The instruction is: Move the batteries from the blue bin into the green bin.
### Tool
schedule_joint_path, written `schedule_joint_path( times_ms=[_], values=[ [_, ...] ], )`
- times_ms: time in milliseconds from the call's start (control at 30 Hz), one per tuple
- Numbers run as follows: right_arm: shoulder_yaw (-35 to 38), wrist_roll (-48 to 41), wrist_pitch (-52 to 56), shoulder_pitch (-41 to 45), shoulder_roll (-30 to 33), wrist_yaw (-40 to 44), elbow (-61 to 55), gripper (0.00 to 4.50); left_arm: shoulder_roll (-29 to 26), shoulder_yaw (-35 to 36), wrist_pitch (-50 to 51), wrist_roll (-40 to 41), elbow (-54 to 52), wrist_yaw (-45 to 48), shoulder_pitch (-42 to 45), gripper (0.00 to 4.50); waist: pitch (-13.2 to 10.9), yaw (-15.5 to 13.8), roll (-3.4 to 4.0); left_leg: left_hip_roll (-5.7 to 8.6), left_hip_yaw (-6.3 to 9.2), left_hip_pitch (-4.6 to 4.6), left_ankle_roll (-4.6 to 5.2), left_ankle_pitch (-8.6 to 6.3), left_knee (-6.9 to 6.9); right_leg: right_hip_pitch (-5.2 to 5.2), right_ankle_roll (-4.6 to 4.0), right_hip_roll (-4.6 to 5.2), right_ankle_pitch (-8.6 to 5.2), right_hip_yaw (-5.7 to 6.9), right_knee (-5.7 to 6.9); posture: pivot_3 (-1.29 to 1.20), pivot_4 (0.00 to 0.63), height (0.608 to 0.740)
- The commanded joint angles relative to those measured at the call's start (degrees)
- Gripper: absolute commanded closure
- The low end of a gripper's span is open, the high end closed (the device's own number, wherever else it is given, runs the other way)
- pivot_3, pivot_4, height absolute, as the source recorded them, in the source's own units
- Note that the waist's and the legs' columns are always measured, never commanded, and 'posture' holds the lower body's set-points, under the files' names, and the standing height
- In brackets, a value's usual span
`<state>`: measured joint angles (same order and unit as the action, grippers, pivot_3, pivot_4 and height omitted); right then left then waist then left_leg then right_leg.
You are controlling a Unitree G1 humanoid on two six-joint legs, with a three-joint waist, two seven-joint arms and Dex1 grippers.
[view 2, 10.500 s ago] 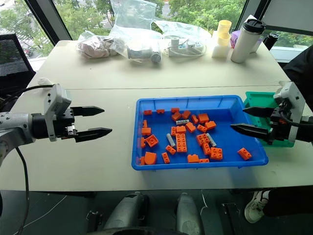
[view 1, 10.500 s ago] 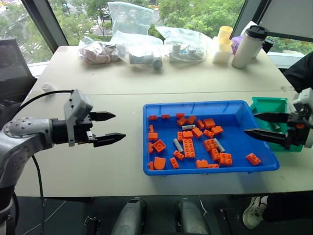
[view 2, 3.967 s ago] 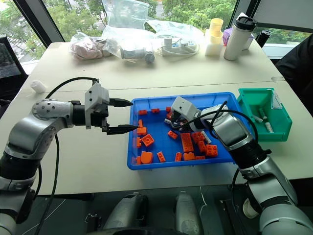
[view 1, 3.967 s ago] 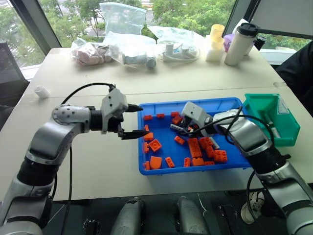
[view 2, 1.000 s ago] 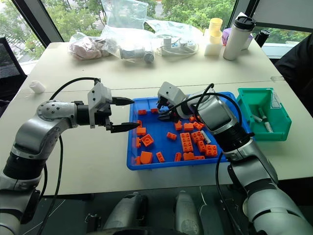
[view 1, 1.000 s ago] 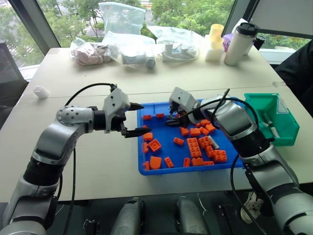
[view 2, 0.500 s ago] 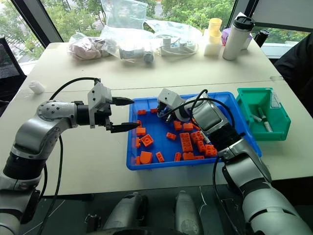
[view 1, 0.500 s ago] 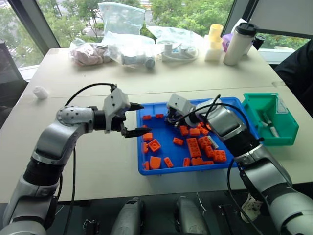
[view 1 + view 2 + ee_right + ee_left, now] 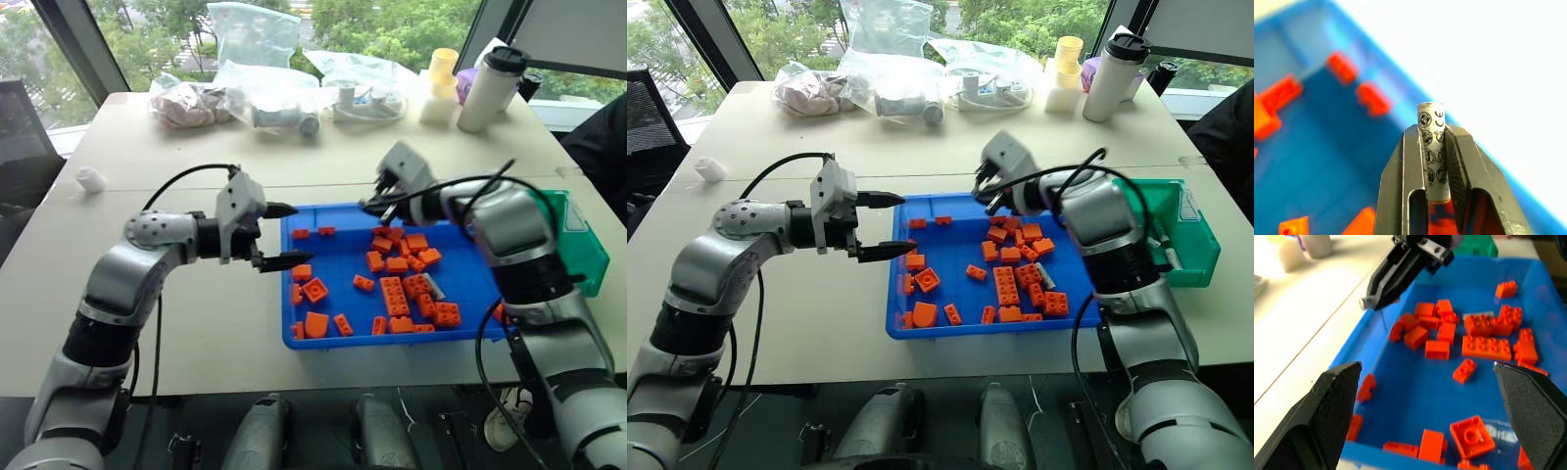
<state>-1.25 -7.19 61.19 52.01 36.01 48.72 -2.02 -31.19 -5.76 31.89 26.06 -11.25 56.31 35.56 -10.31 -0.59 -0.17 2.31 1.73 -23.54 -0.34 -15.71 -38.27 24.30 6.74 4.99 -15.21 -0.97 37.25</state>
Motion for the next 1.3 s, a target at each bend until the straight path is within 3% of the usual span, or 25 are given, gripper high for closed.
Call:
schedule_joint_path(
  times_ms=[33, 133, 200, 367, 533, 567, 633, 833, 1000, 1167, 1300],
  values=[
    [9.8, -1.85, 2.64, -1.41, 5.16, -2.73, -3.33, 4.48, 4.16, 2.02, -2.26, 2.46, 2.04, -1.13, 4.13, 0.0, 0.0, -0.03, 0.0, 0.0, 0.0, 0.0, 0.01, -0.01, 0.01, -0.01, 0.0, 0.01, 0.0, 0.0, 0.01, 0.0, 0.15, 0.74],
    [17.1, 0.34, 1.66, -9.37, 13.35, -5.5, -3.3, 4.48, 8.1, 1.38, -3.2, 3.73, 6.55, 0.7, 6.85, 0.0, 0.0, -0.88, -0.04, 0.06, 0.04, -0.03, 0.14, -0.08, 0.0, -0.05, 0.0, 0.03, 0.0, 0.05, -0.02, 0.0, 0.15, 0.74],
    [22.92, -0.24, 3.41, -14.83, 15.06, -7.68, -5.27, 4.48, 9.32, 0.4, -4.69, 2.89, 9.34, 2.17, 8.0, 0.0, 0.01, -0.85, -0.03, 0.07, -0.06, -0.02, 0.21, -0.12, 0.0, -0.09, 0.0, 0.05, 0.0, 0.01, -0.07, 0.0, 0.15, 0.74],
    [31.24, -1.55, 8.05, -21.87, 13.44, -13.38, -9.08, 4.48, 10.46, -2.33, -8.23, -0.08, 14.16, 4.93, 10.05, 0.0, 0.02, 1.37, 0.0, -0.03, -0.27, 0.11, 0.22, -0.12, 0.03, 0.02, 0.01, -0.01, 0.0, -0.22, 0.11, 0.0, 0.15, 0.74],
    [32.61, -2.71, 9.7, -24.97, 11.69, -16.72, -10.31, 4.48, 10.98, -3.94, -10.3, -1.85, 16.1, 6.94, 10.95, 0.0, 0.05, 1.67, 0.04, -0.09, -0.3, 0.2, 0.22, -0.12, 0.03, 0.01, 0.01, -0.11, 0.0, -0.31, 0.2, 0.0, 0.15, 0.74],
    [32.57, -2.85, 9.56, -25.36, 11.62, -17.04, -10.06, 3.68, 10.87, -4.42, -10.9, -2.5, 16.24, 7.19, 10.95, 0.0, 0.05, 1.57, 0.04, -0.09, -0.31, 0.19, 0.22, -0.12, 0.03, 0.01, 0.01, -0.1, 0.0, -0.32, 0.19, 0.0, 0.15, 0.74],
    [32.58, -3.04, 8.88, -25.7, 11.49, -17.71, -8.8, 3.07, 10.9, -4.92, -11.59, -3.21, 16.39, 7.44, 10.85, 0.0, 0.05, 1.28, 0.04, -0.07, -0.31, 0.18, 0.22, -0.12, 0.02, 0.01, 0.01, -0.08, 0.0, -0.32, 0.19, 0.0, 0.15, 0.74],
    [31.73, -4.29, 6.72, -24.49, 12.43, -19.05, -6.38, 0.08, 10.23, -4.5, -11.35, -3.88, 14.8, 7.57, 9.73, 0.0, 0.05, 1.19, 0.04, -0.03, -0.3, 0.14, 0.22, -0.12, 0.0, 0.0, 0.01, -0.04, 0.0, -0.32, 0.16, 0.0, 0.15, 0.74],
    [26.76, -10.04, 3.89, -25.02, 15.81, -10.98, -11.47, 0.08, 7.17, -4.2, -9.39, -3.36, 11.73, 8.96, 8.42, 0.0, 0.04, 1.51, 0.05, -0.06, -0.29, 0.16, 0.22, -0.12, 0.02, 0.02, 0.01, -0.08, 0.0, -0.32, 0.17, 0.0, 0.15, 0.74],
    [16.01, -16.06, 0.59, -31.84, 22.18, 1.63, -19.51, 0.08, -1.3, -6.42, -7.97, -5.23, 4.92, 14.32, 5.42, 0.0, 0.04, 1.47, 0.04, -0.17, -0.23, 0.15, 0.23, -0.12, 0.04, 0.0, 0.01, -0.23, 0.0, -0.32, 0.12, 0.0, 0.15, 0.74],
    [8.29, -15.28, -0.98, -34.36, 24.2, 3.13, -19.85, 0.08, -3.83, -6.62, -8.32, -6.13, 3.34, 14.04, 4.41, 0.0, 0.02, 0.87, 0.01, -0.09, -0.21, 0.14, 0.26, -0.14, -0.06, -0.12, 0.02, -0.15, 0.01, -0.3, 0.06, 0.0, 0.15, 0.74]
  ],
)
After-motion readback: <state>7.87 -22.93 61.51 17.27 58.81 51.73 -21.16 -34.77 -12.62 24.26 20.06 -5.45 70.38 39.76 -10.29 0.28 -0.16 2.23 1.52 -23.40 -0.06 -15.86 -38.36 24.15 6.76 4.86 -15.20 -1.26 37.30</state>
